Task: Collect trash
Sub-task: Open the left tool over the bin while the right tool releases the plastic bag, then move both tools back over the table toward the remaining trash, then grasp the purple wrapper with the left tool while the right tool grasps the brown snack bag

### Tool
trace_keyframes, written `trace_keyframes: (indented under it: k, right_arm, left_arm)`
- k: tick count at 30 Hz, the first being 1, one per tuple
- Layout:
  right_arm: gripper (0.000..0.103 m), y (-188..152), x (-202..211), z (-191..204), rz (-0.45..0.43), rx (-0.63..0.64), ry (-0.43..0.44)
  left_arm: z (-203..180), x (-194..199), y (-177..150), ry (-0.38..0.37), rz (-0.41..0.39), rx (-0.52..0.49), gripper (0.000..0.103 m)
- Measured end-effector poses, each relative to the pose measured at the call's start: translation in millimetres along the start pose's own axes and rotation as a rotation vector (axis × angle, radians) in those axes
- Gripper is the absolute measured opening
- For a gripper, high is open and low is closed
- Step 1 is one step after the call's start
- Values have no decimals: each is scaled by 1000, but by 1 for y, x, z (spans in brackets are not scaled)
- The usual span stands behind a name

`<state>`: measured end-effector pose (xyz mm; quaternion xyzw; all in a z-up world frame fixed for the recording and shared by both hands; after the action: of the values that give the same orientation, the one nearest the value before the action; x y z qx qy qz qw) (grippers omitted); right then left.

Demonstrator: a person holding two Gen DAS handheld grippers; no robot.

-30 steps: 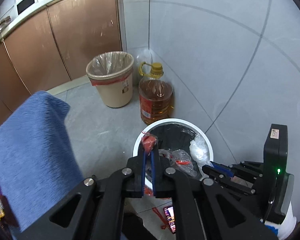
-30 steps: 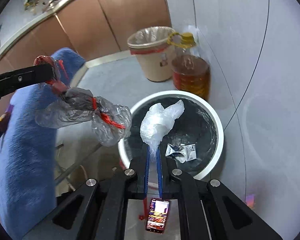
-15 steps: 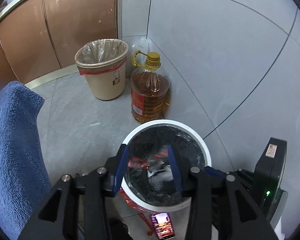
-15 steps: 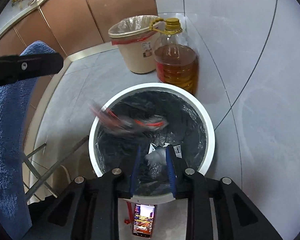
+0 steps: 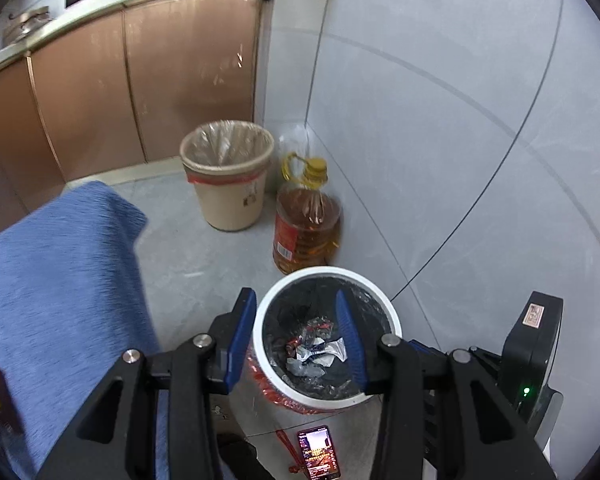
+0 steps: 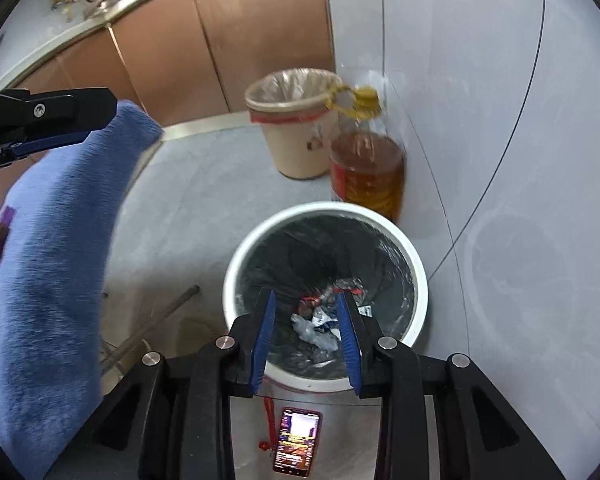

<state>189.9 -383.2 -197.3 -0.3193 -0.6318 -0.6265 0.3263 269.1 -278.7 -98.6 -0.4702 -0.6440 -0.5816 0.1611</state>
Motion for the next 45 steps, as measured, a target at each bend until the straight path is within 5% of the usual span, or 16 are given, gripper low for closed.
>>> trace_keyframes:
  k: [22, 37, 45]
  right_arm:
    - [39, 38, 181, 133, -291, 201, 142]
    - [42, 50, 203, 221, -306, 337, 245]
    - [42, 60, 172, 258, -259, 338, 357]
  left_arm:
    - [95, 229, -42, 86, -278, 102, 51]
    - [217, 303, -86, 189, -342, 194, 51]
    - [317, 315, -100, 263, -283, 284, 51]
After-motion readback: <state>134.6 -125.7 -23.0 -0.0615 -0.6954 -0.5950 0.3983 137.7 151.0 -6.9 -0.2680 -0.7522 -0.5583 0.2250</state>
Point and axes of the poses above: each gripper's, at about its wrist camera, not at the fingertips, and x roughly against the way its jaws point, z to its left, y to its top, the point moved 1 cm from there along -x, roughly the way its jaws point, and after that the axes turned 14 degrees about x, right-handed, at the moved point
